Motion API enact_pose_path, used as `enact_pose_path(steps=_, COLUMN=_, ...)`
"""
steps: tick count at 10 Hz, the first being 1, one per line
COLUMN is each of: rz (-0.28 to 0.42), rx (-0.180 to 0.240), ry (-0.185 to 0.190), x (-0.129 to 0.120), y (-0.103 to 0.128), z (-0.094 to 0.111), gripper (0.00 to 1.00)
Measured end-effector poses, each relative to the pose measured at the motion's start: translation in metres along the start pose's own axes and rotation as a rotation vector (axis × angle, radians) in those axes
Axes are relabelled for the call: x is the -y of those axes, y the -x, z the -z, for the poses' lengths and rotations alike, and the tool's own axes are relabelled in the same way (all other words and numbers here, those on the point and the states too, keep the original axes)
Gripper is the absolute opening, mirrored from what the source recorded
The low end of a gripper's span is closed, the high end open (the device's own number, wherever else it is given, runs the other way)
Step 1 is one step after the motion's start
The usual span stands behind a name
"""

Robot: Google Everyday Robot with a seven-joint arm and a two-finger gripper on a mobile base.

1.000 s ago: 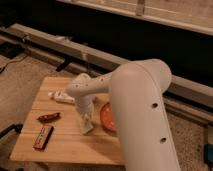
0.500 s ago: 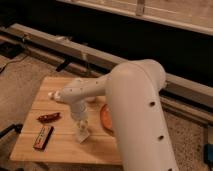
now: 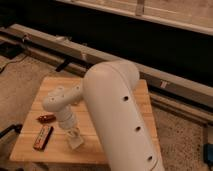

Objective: Wipe the white sponge on the table

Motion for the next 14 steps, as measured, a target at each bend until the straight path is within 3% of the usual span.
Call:
enact_pose_path(steps=8, rz=0.007, rx=0.01, ry=0.007, x=-0.004, y=0.004, z=0.003, gripper=0.11)
enact_pose_path(steps=12, rz=0.027, rx=0.078, ry=0.06, x=-0.035, y=0.055, z=0.032, gripper=0.11)
enact_pose_path(steps=14, rz=0.025, rx=0.101, ry=0.072, x=-0.038, y=0.07, z=0.042, gripper=0.11)
